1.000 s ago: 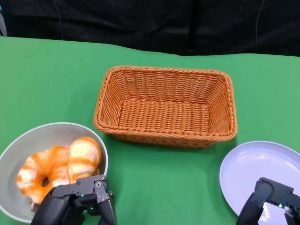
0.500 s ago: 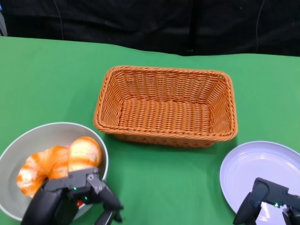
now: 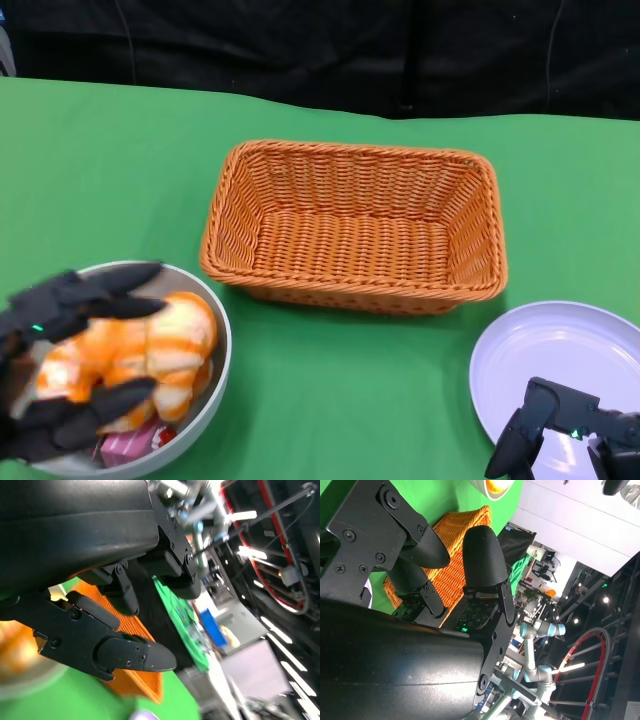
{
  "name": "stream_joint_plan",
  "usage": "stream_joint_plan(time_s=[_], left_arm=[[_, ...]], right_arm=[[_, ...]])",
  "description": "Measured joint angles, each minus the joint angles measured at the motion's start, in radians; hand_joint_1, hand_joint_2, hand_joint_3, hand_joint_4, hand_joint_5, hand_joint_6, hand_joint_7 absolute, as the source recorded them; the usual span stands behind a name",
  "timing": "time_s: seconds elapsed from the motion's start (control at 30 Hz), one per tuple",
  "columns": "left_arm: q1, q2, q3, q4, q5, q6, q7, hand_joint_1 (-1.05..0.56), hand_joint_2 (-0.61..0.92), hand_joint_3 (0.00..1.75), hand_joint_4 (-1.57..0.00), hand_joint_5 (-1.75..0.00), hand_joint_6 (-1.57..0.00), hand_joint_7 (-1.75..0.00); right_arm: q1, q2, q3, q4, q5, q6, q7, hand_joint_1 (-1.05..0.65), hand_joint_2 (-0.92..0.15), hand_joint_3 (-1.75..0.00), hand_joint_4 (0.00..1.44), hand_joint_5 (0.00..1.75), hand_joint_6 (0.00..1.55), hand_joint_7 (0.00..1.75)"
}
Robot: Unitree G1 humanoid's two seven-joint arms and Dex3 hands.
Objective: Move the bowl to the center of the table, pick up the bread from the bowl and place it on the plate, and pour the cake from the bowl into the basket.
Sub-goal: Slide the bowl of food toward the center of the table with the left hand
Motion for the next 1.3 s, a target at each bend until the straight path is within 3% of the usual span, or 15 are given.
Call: stream_joint_plan(time_s=[0.33,0.43,0.53,0.67,0.8,1.0,1.17,1.3], left_arm=[[-0.113,0.139,0.126,0.231,0.200,-0.160,0.057,-0.79,0.92,0.46,-0.23,-0.37,-0.39,0.00],[-0.118,0.171,0.158,0.285,0.268,-0.147,0.110,-0.78,0.92,0.45,-0.04,-0.64,-0.35,0.00],[-0.121,0.203,0.169,0.338,0.310,-0.128,0.149,-0.77,0.92,0.45,0.00,-0.66,-0.32,0.00],[-0.141,0.240,0.167,0.418,0.369,-0.125,0.203,-0.71,0.92,0.43,0.00,-0.53,-0.26,-0.01],[-0.156,0.254,0.157,0.478,0.388,-0.107,0.235,-0.74,0.92,0.46,0.00,-0.46,-0.24,-0.01],[-0.158,0.258,0.118,0.484,0.400,0.031,0.242,-0.77,0.92,0.47,0.00,-0.39,-0.21,0.00],[-0.148,0.260,0.070,0.434,0.350,0.321,0.148,-0.72,0.92,0.49,0.00,-0.33,-0.14,0.00],[-0.147,0.257,0.051,0.321,0.248,0.552,0.060,-0.58,0.92,0.55,0.00,-0.19,-0.10,0.00]], right_arm=[[-0.002,0.002,-0.002,0.000,0.000,0.000,0.002,0.05,-0.10,-1.75,0.99,1.72,0.94,1.42],[-0.002,0.002,-0.002,0.000,0.000,0.000,0.003,0.06,-0.10,-1.75,0.99,1.72,0.94,1.42],[-0.004,0.002,-0.002,0.003,0.000,0.000,0.004,0.07,-0.11,-1.75,0.98,1.72,0.94,1.42],[-0.005,0.002,-0.001,0.006,0.002,0.000,0.007,0.06,-0.11,-1.75,0.97,1.72,0.93,1.42],[-0.004,0.002,-0.002,0.011,0.006,-0.002,0.008,0.07,-0.11,-1.75,0.97,1.71,0.93,1.41],[-0.005,0.002,-0.006,0.014,0.001,-0.015,0.008,0.07,-0.11,-1.75,0.98,1.72,0.93,1.41],[0.000,0.002,-0.005,0.015,0.006,-0.015,0.010,0.06,-0.12,-1.75,0.97,1.73,0.92,1.42],[0.002,0.002,-0.006,0.014,0.008,-0.016,0.015,0.04,-0.13,-1.74,0.96,1.73,0.91,1.42]])
